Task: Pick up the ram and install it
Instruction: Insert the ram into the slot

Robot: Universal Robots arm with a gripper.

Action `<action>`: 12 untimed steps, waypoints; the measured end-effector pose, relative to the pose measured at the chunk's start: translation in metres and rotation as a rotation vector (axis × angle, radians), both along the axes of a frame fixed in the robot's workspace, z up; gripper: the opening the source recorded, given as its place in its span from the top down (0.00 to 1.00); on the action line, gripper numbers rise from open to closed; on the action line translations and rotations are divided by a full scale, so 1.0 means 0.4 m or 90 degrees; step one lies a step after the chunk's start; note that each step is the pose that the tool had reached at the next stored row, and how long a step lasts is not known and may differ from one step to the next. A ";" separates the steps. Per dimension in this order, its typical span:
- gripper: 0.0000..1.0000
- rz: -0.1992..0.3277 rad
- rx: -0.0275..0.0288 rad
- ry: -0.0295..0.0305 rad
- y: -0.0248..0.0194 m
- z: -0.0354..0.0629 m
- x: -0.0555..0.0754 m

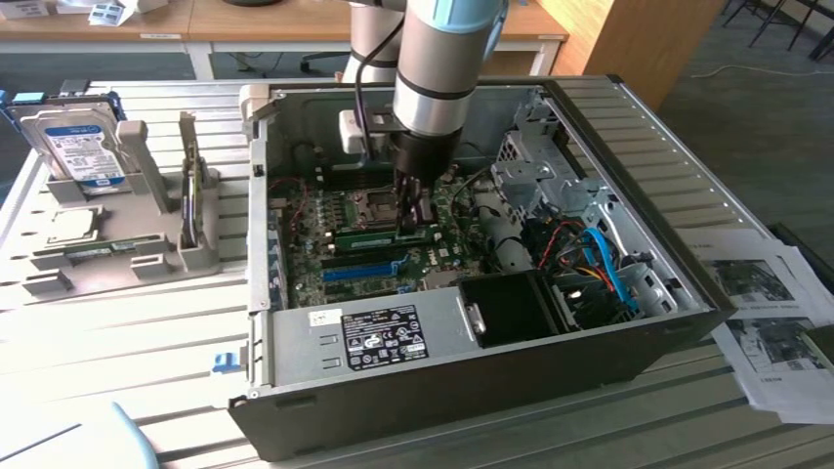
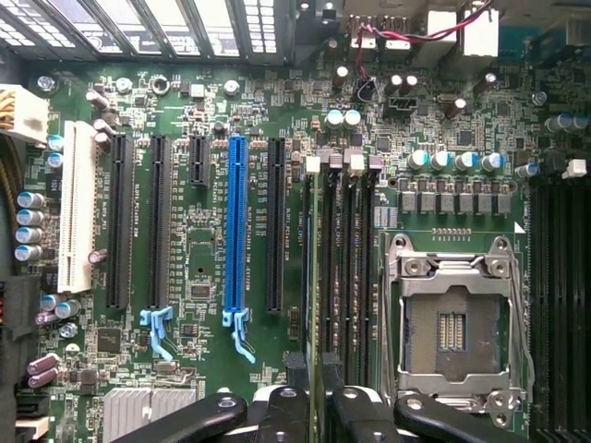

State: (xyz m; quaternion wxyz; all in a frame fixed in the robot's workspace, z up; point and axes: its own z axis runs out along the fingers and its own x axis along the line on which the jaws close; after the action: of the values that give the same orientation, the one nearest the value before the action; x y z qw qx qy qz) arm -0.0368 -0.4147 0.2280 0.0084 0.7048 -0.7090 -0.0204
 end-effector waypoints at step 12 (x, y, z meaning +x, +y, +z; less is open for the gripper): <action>0.82 0.000 0.0001 0.0000 0.000 0.022 0.000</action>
State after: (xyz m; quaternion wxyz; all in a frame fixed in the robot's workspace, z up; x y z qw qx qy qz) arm -0.0368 -0.4147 0.2368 0.0084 0.7048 -0.7090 -0.0205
